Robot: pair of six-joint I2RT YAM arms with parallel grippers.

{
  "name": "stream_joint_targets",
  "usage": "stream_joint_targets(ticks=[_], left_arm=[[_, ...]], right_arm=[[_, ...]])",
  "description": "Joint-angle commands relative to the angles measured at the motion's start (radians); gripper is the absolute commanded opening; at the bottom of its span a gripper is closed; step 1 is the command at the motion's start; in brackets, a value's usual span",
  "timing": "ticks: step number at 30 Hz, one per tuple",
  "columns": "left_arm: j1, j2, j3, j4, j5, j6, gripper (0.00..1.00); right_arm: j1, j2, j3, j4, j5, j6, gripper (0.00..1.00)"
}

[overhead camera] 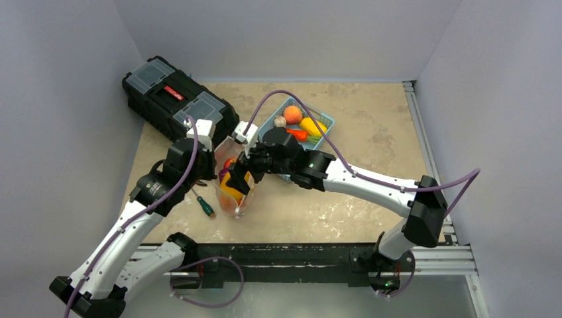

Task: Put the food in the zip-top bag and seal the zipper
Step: Place the fake vegetable in the zipper food storage bag.

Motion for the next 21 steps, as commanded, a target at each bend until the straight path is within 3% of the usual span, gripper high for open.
stream_joint_targets(ticks=[1, 7, 13, 21], left_arm=[[-0.002, -0.008, 0.005, 0.053, 0.012, -0.008, 0.00], [-0.002, -0.007, 0.003, 0.054, 0.011, -0.007, 0.00], [-0.003, -0.005, 0.005, 0.052, 0.007, -0.005, 0.00], [-0.002, -0.003, 0.005, 0.052, 0.011, -0.007, 0.00]], right_arm=[[-0.001, -0.071, 0.027, 0.060, -0.061, 0.058, 0.99], [-0.043, -0.113, 0.017, 0.104, 0.058, 0.150, 0.99], [-0.227, -0.205, -0.080, 0.211, 0.089, 0.304, 0.95], [-0.386, -0.135, -0.068, 0.099, 0.320, 0.173, 0.91]])
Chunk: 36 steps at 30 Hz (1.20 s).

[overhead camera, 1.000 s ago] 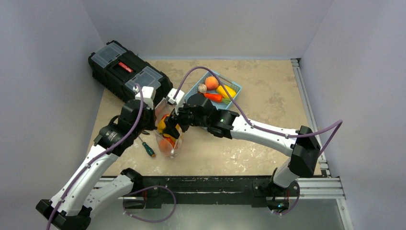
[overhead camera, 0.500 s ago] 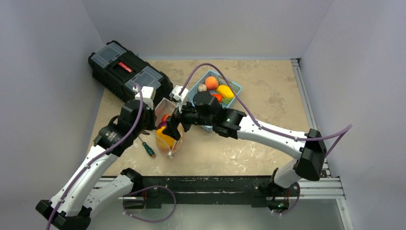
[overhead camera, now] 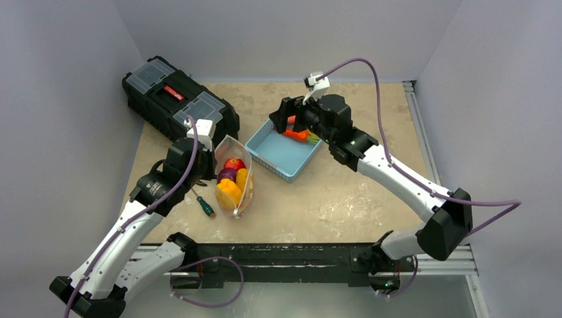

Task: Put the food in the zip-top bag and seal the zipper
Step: Place the fake vegetable in the zipper food storage bag, then pick up the fake vegetable from the bin.

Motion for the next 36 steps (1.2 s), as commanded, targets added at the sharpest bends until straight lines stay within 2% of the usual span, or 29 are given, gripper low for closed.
stream_joint_targets(ticks=[1, 5, 7, 10, 16, 19, 24, 33, 36], left_arm=[[-0.001, -0.003, 0.005, 0.048, 0.005, -0.007, 0.00], [-0.002, -0.001, 0.005, 0.049, -0.002, -0.005, 0.00], [-0.001, 0.000, 0.003, 0.047, -0.007, -0.005, 0.00], [-0.002, 0.002, 0.003, 0.047, -0.012, -0.005, 0.00], [-0.002, 0.012, 0.005, 0.046, -0.009, -0.004, 0.00], [-0.002, 0.015, 0.005, 0.046, -0.012, -0.004, 0.00], [-0.002, 0.023, 0.006, 0.046, -0.005, -0.004, 0.00], [-0.002, 0.022, 0.006, 0.045, -0.007, -0.003, 0.00], [-0.002, 0.022, 0.005, 0.044, -0.008, -0.004, 0.00]], right_arm=[[-0.054, 0.068, 0.014, -0.031, 0.156, -0.104, 0.91], [-0.102, 0.220, 0.104, -0.123, 0.231, -0.212, 0.86], [-0.109, 0.321, 0.160, -0.183, 0.246, -0.288, 0.79], [-0.109, 0.417, 0.212, -0.239, 0.247, -0.408, 0.74], [-0.111, 0.551, 0.297, -0.276, 0.297, -0.454, 0.73], [-0.108, 0.618, 0.329, -0.306, 0.325, -0.524, 0.67], [-0.106, 0.692, 0.371, -0.327, 0.388, -0.601, 0.62], [-0.075, 0.752, 0.389, -0.281, 0.363, -0.634, 0.61], [-0.073, 0.783, 0.397, -0.272, 0.396, -0.641, 0.56]])
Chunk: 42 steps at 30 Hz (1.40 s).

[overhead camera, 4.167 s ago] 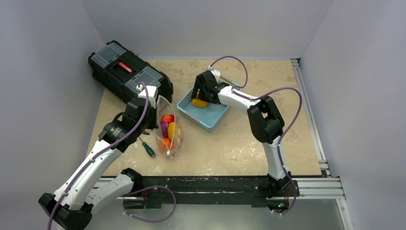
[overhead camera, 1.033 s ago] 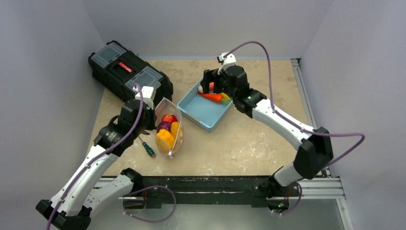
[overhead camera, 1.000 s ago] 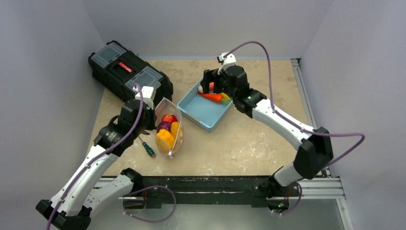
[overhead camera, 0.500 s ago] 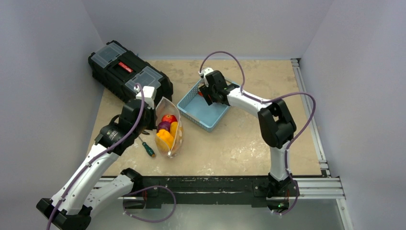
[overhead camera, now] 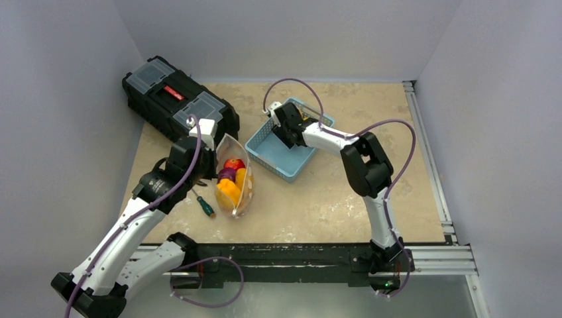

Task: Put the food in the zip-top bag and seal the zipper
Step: Pick up the fake vegetable from the bin.

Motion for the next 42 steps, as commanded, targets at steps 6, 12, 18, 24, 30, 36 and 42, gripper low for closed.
stream_joint_targets(ticks=[6, 12, 18, 24, 30, 36, 42], left_arm=[[-0.002, -0.005, 0.005, 0.042, -0.012, -0.004, 0.00], [-0.002, -0.001, 0.005, 0.042, -0.006, -0.004, 0.00], [-0.001, -0.004, 0.006, 0.043, -0.006, -0.005, 0.00], [-0.001, -0.006, 0.005, 0.045, 0.004, -0.006, 0.00], [-0.001, -0.003, 0.006, 0.045, 0.011, -0.007, 0.00], [-0.001, -0.006, 0.006, 0.042, 0.011, -0.005, 0.00], [-0.001, -0.003, 0.006, 0.045, 0.021, -0.006, 0.00]], right_arm=[[0.032, -0.003, 0.009, 0.036, 0.058, -0.041, 0.22], [0.063, -0.169, -0.082, 0.091, 0.019, -0.021, 0.05], [0.084, -0.335, -0.186, 0.156, 0.019, -0.007, 0.00], [0.085, -0.497, -0.264, 0.265, -0.014, 0.136, 0.00], [0.084, -0.666, -0.373, 0.481, -0.387, 0.621, 0.00], [0.125, -0.700, -0.544, 0.919, -0.612, 1.088, 0.00], [0.224, -0.777, -0.618, 1.040, -0.471, 1.139, 0.00]])
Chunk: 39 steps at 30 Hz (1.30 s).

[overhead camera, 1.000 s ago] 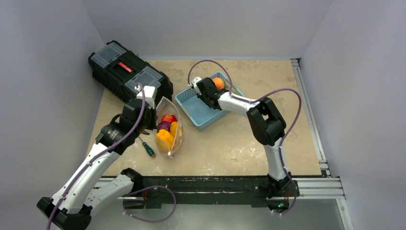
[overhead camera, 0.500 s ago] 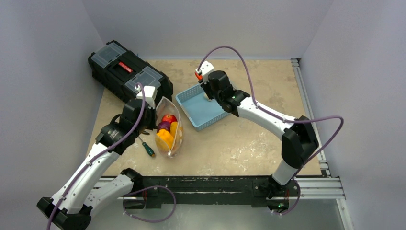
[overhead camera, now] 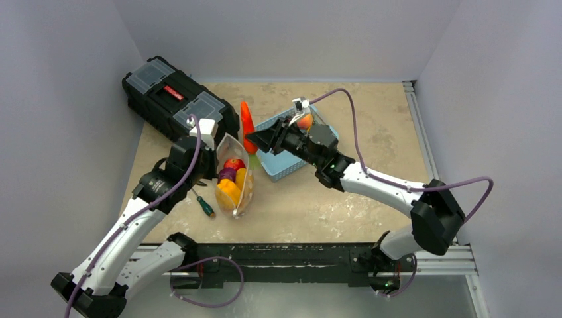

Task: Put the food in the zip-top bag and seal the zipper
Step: Pick up the fake vegetable from the bin, then place the fake vegetable in the zipper food storage bag.

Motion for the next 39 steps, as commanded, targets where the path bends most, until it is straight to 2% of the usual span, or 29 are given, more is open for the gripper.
stream_joint_targets(ticks=[1, 8, 11, 14, 16, 20, 24, 28, 31, 35, 38, 39], left_arm=[[-0.001, -0.001, 0.006, 0.039, 0.012, -0.006, 0.00], [-0.001, 0.002, 0.008, 0.040, 0.020, -0.005, 0.00], [-0.002, 0.004, 0.008, 0.041, 0.022, -0.008, 0.00], [-0.001, 0.001, 0.008, 0.041, 0.017, -0.007, 0.00], [-0.002, -0.004, 0.006, 0.039, 0.010, -0.007, 0.00], [-0.002, -0.014, 0.003, 0.042, 0.001, -0.007, 0.00], [-0.002, -0.019, 0.001, 0.040, -0.005, -0.007, 0.00], [-0.002, -0.026, 0.000, 0.041, -0.009, -0.007, 0.00], [-0.002, -0.030, 0.000, 0.041, -0.007, -0.007, 0.00], [-0.001, -0.037, -0.002, 0.041, -0.006, -0.008, 0.00], [-0.002, -0.044, -0.006, 0.048, -0.007, -0.008, 0.00], [-0.002, -0.045, -0.006, 0.048, -0.006, -0.008, 0.00]], right_arm=[[0.062, -0.102, -0.012, 0.160, 0.075, 0.114, 0.00], [0.122, -0.133, 0.019, 0.137, 0.138, 0.058, 0.00], [0.142, -0.081, 0.051, 0.208, 0.037, -0.061, 0.00], [0.151, -0.008, 0.048, 0.360, -0.094, -0.132, 0.00], [0.153, 0.039, 0.038, 0.464, -0.178, -0.214, 0.00], [0.155, 0.110, 0.004, 0.594, -0.225, -0.397, 0.01], [0.156, 0.141, -0.049, 0.662, -0.263, -0.678, 0.12], [0.131, 0.181, -0.061, 0.688, -0.352, -0.828, 0.11], [0.103, 0.222, -0.040, 0.689, -0.495, -0.859, 0.08], [0.034, 0.281, -0.007, 0.774, -0.658, -0.770, 0.05], [0.016, 0.294, 0.001, 0.774, -0.658, -0.777, 0.12], [0.016, 0.294, 0.011, 0.728, -0.657, -0.800, 0.22]])
